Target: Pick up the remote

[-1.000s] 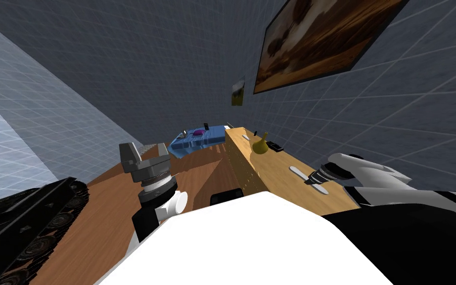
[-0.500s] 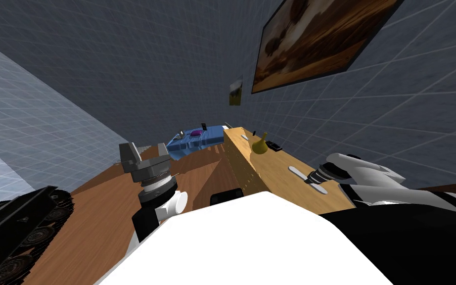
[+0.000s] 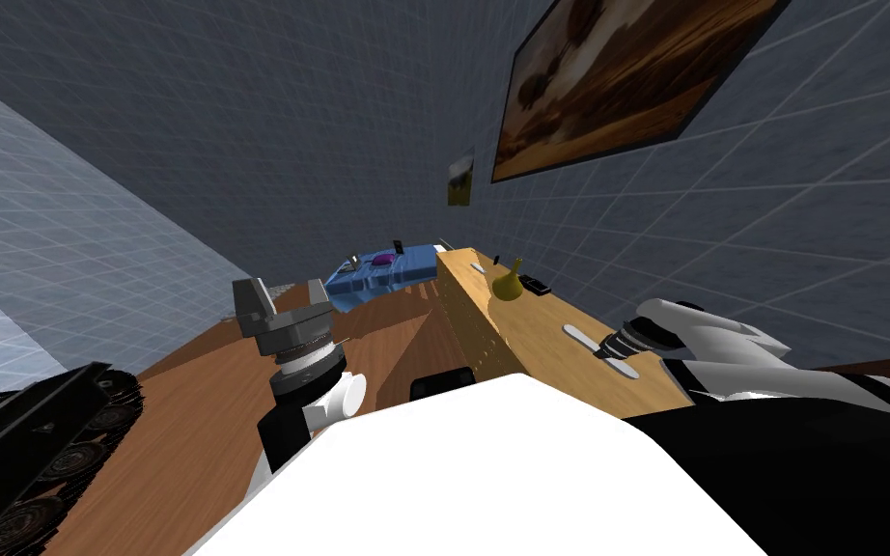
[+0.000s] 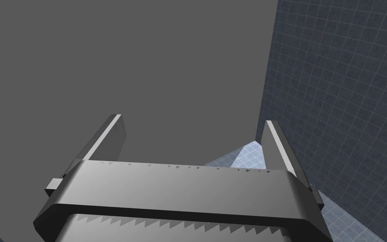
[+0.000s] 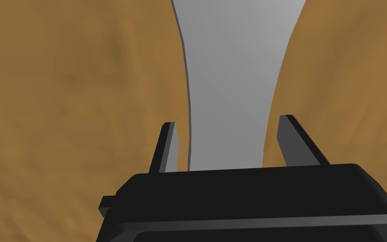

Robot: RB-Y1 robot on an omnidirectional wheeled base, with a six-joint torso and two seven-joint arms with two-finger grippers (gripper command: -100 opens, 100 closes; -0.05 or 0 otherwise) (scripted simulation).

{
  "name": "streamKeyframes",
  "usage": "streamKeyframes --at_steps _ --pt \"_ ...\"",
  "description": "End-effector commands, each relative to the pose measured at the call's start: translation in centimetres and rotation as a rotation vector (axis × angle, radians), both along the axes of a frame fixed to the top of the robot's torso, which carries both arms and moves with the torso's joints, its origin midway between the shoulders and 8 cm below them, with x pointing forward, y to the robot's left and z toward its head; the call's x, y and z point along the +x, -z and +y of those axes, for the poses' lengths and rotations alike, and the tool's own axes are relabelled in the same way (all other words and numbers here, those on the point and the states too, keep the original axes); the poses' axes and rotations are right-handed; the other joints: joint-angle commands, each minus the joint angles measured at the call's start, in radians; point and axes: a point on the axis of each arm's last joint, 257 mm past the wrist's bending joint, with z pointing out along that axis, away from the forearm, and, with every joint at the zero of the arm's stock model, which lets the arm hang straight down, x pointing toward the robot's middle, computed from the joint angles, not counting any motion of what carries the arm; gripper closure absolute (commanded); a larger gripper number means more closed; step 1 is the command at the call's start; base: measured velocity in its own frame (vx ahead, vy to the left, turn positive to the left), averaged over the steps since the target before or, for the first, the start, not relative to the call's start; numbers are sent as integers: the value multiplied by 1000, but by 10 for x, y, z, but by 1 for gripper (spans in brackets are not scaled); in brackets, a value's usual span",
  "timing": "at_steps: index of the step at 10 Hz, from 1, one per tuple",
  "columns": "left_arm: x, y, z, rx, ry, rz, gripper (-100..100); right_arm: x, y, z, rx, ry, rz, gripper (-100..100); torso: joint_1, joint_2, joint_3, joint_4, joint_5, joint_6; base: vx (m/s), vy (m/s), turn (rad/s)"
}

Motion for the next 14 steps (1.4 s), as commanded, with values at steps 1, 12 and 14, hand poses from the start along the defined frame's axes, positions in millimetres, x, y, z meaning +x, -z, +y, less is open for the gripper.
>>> streamKeyframes --at_steps 1,12,14 --pt "0 0 0 0 0 0 0 -8 -6 -9 -29 25 17 100 0 0 0 0 0 0 -65 -78 253" --pt "0 0 0 0 0 0 0 -24 -22 -22 -64 147 19 100 1 4 3 1 2 0 -73 -30 144" --pt "0 0 0 0 0 0 0 -16 -20 -15 -35 155 -9 100 0 5 3 2 2 -1 -70 -17 86"
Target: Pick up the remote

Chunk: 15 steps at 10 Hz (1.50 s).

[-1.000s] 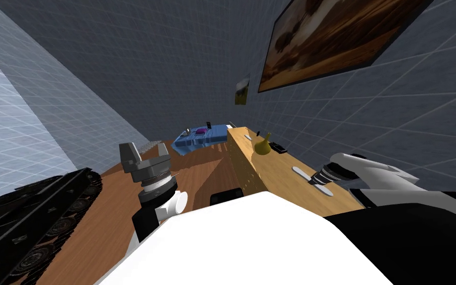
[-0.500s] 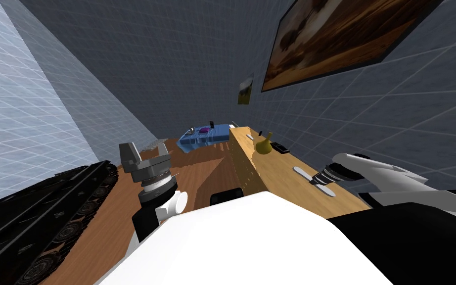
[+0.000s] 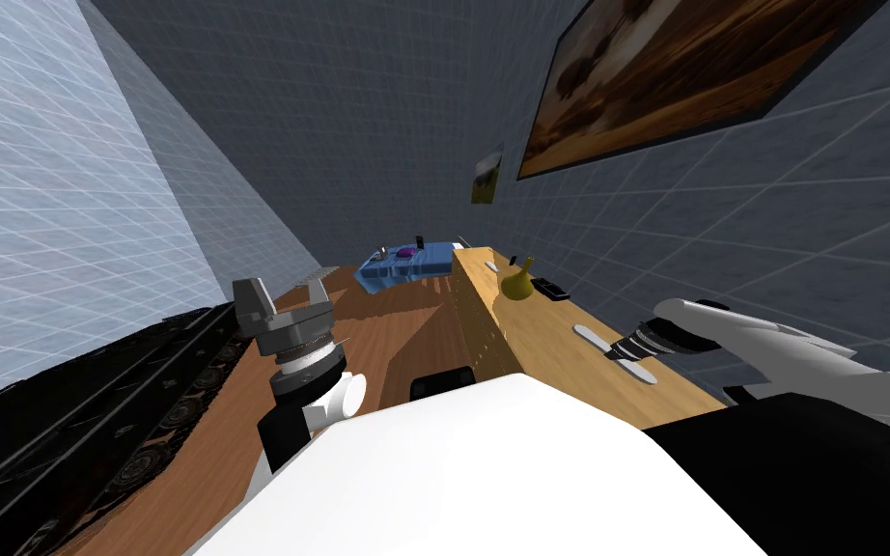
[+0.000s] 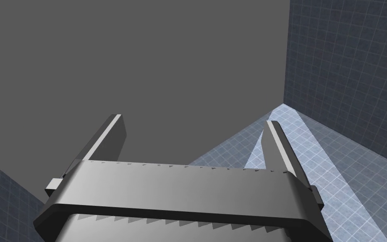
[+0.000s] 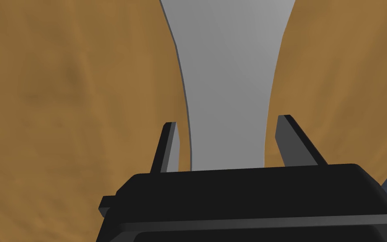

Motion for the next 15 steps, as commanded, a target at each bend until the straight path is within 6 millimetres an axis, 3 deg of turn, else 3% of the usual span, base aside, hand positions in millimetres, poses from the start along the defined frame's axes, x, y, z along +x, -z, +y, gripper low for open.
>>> streamKeyframes --at_steps 1,3,4,6,7,9,10,12,13,15 --pt "0 0 0 0 0 0 0 -11 -2 -5 -17 34 23 100 0 0 0 0 0 0 -90 -14 249" --pt "0 0 0 0 0 0 0 -3 -1 3 11 43 -7 100 0 1 1 0 0 -1 -67 -8 64" --pt "0 0 0 0 0 0 0 -16 -3 -3 -11 74 24 100 1 0 0 0 0 0 -79 3 222" --pt "0 0 0 0 0 0 0 -8 -2 4 17 84 -5 100 1 1 1 0 1 0 -70 -8 85" --pt "0 0 0 0 0 0 0 -22 -4 -2 -5 116 29 100 1 0 0 0 1 1 -91 -14 242" --pt "0 0 0 0 0 0 0 -15 -2 5 24 129 -1 100 1 2 1 1 1 1 -71 -7 63" --pt "0 0 0 0 0 0 0 -30 -4 0 2 163 37 100 1 0 1 1 1 2 -92 13 239" --pt "0 0 0 0 0 0 0 -22 -3 7 32 177 5 100 2 2 1 1 2 1 -65 0 74" --pt "0 0 0 0 0 0 0 -36 -4 3 12 215 38 100 1 0 1 1 1 3 -101 -4 281" --pt "0 0 0 0 0 0 0 -30 -2 10 41 230 13 100 2 2 2 1 2 2 -71 0 50"
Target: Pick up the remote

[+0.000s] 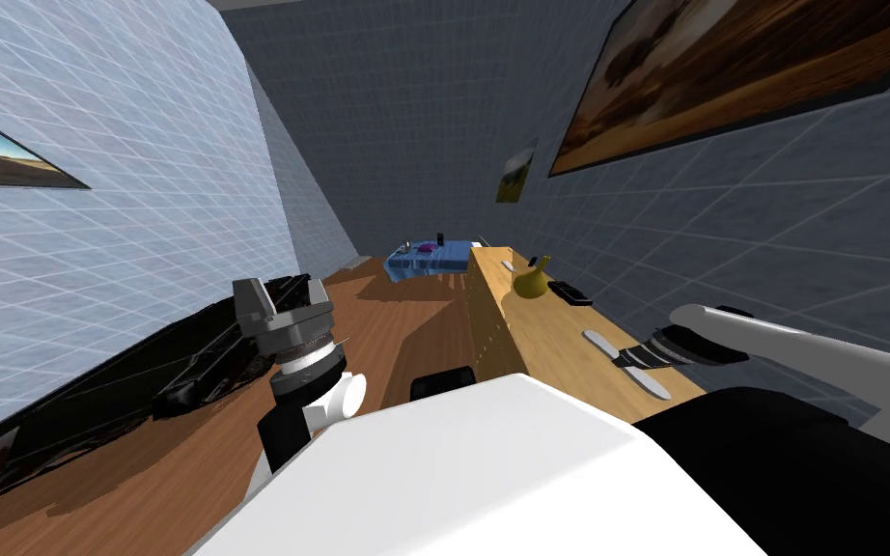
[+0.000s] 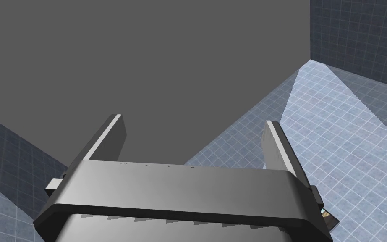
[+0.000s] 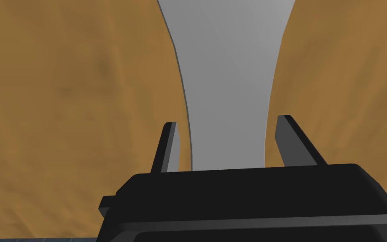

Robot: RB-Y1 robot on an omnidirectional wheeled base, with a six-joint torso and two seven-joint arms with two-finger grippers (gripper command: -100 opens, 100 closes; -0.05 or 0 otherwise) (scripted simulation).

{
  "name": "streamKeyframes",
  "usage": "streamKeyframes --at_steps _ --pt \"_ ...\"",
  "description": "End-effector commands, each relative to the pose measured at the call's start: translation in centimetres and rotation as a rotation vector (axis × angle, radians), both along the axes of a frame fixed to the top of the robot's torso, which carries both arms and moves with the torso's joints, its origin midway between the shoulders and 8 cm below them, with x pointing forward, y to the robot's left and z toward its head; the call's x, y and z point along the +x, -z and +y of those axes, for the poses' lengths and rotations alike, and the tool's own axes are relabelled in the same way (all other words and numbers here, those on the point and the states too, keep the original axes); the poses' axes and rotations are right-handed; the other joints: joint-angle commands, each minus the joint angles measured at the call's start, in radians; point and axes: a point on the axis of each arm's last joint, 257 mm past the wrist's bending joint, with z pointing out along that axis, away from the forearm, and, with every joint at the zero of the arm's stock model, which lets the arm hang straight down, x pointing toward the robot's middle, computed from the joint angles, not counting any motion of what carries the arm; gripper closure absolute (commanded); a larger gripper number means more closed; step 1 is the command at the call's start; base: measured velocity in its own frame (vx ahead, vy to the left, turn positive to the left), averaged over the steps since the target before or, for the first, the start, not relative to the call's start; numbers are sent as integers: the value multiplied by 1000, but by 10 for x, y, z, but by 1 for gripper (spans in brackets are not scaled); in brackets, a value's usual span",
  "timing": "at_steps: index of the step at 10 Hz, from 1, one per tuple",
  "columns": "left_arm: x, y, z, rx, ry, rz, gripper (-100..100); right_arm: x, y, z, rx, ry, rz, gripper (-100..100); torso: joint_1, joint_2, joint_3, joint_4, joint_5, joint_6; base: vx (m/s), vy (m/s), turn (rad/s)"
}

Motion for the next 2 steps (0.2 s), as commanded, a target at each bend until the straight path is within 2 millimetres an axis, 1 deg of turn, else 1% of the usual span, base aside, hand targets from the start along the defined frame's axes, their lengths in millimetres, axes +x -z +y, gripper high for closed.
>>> streamKeyframes --at_steps 1,2 --pt "0 0 0 0 0 0 0 0 0 0 0 0 0 100 0 0 0 0 0 0 -9 2 -20" --pt "0 0 0 0 0 0 0 0 1 1 2 3 -1 0 0 -2 -1 0 0 -1 0 0 0"
